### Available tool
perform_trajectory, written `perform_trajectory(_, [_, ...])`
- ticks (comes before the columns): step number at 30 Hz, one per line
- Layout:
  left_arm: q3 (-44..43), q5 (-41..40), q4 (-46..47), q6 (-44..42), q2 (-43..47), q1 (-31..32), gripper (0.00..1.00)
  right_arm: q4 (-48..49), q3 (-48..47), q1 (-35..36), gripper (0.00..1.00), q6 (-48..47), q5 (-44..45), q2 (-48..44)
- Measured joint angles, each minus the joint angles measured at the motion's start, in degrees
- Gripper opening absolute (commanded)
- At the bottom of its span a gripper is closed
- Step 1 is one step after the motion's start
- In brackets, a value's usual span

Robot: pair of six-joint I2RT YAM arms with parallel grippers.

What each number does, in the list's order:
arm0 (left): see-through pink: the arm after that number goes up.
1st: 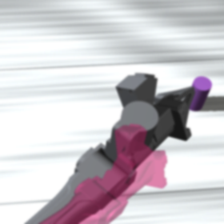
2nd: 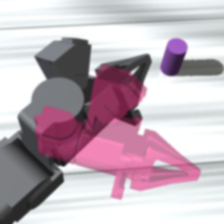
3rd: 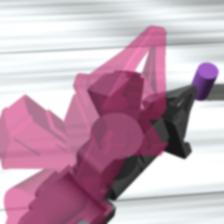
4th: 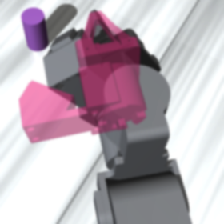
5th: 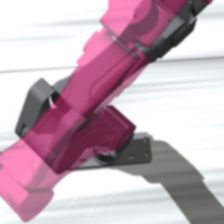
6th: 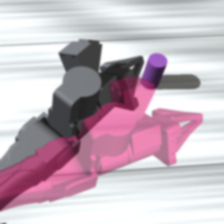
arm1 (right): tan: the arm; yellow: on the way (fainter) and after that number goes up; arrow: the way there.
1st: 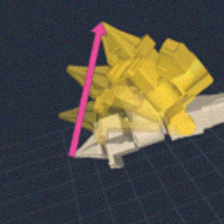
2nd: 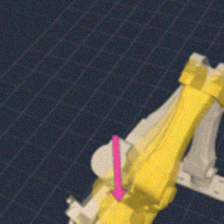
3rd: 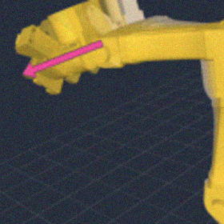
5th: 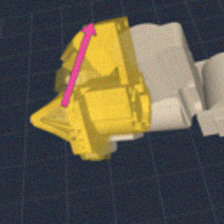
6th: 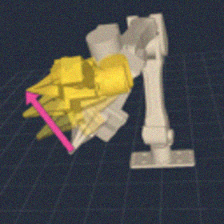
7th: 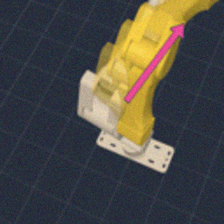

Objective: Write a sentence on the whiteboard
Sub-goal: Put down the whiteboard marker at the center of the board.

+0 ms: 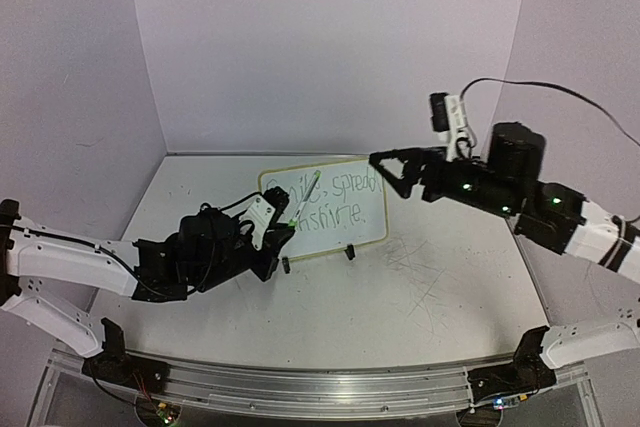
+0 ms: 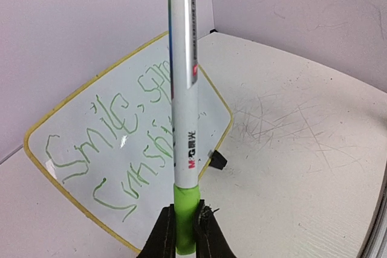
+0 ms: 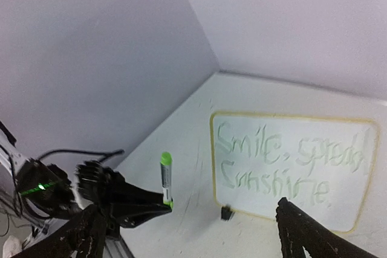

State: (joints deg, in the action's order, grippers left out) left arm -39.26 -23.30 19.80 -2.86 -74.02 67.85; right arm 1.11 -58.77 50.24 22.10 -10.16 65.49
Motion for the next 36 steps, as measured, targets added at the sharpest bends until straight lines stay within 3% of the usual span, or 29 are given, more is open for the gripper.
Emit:
perform_trajectory(5, [1.28, 2.45, -2.97, 8.12, -0.04, -1.36, 0.00, 0.96, 2.19, -0.22, 0.98, -6.86, 10.54, -14.41])
perform_trajectory(11, [-1.42, 15.62, -5.60, 12.23, -7.34, -1.81, 0.00, 0.52, 3.28, -0.23, 0.98, -11.42, 19.22, -14.71])
perform_trajectory(18, [-26.08, 28.37, -16.02, 14.99, -34.90, -0.58, 0.00, -2.62, 4.16, -0.22, 0.98, -13.01, 22.80, -11.44])
perform_trajectory(23, [-36.99, 30.77, -23.63, 15.00, -46.52, 2.66, 0.00, -2.70, 4.18, -0.22, 0.98, -13.18, 24.39, -13.67])
perform_trajectory(28, [-41.27, 28.71, -28.59, 15.45, -48.87, 4.21, 0.10, -2.87, 4.51, -0.22, 0.98, -13.12, 25.61, -16.12])
perform_trajectory(36, [-43.76, 22.39, -31.59, 15.88, -50.31, 4.16, 0.37, -3.51, 5.52, -0.22, 0.98, -13.09, 26.00, -16.10])
